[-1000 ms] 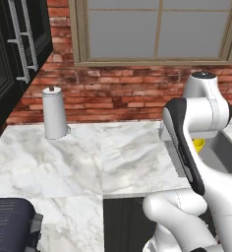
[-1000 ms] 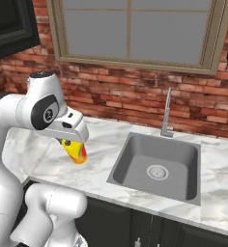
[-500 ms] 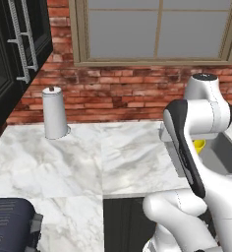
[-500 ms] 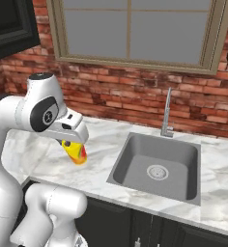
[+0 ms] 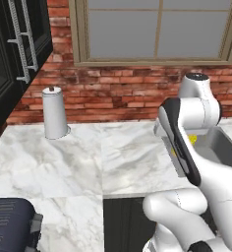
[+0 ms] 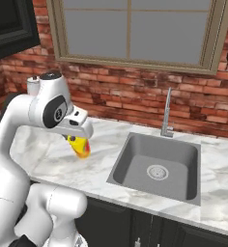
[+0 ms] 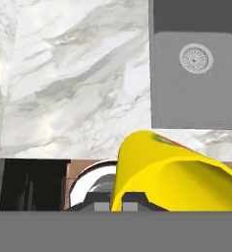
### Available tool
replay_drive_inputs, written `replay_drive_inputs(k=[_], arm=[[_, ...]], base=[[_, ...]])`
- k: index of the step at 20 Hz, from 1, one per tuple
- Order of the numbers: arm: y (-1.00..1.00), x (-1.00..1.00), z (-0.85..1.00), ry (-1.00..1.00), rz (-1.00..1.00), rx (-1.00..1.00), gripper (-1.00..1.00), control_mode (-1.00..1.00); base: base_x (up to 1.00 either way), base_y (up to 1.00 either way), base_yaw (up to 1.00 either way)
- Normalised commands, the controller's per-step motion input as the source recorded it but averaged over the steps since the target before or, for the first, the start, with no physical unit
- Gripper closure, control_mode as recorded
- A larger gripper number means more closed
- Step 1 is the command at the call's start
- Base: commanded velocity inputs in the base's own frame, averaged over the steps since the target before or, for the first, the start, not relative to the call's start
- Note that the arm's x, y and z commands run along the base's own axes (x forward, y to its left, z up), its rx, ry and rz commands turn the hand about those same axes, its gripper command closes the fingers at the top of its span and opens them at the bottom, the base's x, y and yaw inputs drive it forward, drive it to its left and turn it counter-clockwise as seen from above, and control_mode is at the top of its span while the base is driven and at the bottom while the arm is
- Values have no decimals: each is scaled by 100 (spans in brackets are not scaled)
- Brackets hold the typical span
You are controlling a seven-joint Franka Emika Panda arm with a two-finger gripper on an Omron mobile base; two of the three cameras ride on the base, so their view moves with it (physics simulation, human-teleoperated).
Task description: Pick the cup and bowl from the counter and place them on the counter next to the sink.
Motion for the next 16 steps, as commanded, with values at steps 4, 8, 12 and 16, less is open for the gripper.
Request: replay_drive_inputs(k=[4,8,12,16], arm=[[-4,50,-23,-6,13,2,100,-100],[-18,71,-61,-15,15,0,100,-100],[-9,63,-57,-2,14,0,100,-100],[0,37,-37,20,9,0,100,-100]], base=[[0,0,0],[0,0,0],[0,0,0],[0,0,0]])
